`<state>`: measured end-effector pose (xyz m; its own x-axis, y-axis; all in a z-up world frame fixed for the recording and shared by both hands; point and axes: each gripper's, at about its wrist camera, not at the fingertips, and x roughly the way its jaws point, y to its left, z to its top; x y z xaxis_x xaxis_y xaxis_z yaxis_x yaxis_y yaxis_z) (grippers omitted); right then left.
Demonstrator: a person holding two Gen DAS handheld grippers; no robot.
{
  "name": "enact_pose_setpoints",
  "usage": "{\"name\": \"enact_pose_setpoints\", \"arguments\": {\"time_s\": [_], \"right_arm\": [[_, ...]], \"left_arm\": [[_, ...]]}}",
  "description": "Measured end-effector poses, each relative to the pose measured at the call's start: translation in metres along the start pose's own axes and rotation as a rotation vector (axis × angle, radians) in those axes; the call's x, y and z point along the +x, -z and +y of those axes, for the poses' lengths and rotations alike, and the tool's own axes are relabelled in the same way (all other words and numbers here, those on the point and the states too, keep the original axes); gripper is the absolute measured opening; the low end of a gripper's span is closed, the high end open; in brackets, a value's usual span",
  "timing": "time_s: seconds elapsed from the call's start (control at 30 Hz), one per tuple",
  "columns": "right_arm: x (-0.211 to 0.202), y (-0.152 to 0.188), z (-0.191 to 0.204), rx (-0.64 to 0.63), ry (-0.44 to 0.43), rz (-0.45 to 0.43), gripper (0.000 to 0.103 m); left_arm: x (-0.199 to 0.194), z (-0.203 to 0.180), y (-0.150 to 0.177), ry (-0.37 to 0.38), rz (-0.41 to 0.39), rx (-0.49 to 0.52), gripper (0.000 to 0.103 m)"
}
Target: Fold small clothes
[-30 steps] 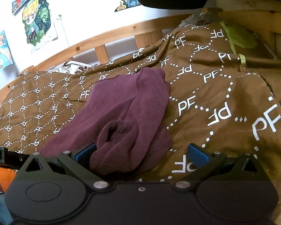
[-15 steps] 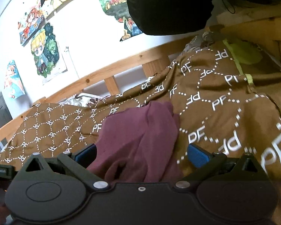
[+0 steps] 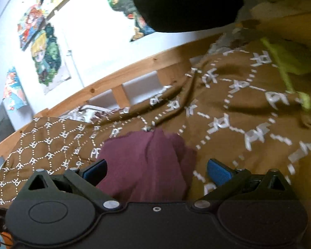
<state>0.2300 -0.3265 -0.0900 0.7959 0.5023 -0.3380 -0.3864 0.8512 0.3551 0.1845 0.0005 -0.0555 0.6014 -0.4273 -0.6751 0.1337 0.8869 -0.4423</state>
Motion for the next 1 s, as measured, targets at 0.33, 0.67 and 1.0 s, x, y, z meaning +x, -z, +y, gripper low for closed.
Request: {"name": "enact_pose_setpoints", "arguments": {"time_s": [0.33, 0.67, 1.0], "right_arm": [[0.018, 0.007, -0.013, 0.015, -0.039, 0.008, 0.102], [0.026, 0.015, -0.011, -0.014, -0.038, 0.038, 0.102], [0.031, 0.016, -0.001, -0.061, 0.022, 0.087, 0.099]], "left_arm": [[0.021, -0.001, 0.004, 0.029, 0.013, 0.068, 0.103], [0.043, 0.014, 0.000, 0.025, 0.108, 0.004, 0.103], [0.047, 0.014, -0.002, 0.036, 0.140, 0.008, 0.103]]}}
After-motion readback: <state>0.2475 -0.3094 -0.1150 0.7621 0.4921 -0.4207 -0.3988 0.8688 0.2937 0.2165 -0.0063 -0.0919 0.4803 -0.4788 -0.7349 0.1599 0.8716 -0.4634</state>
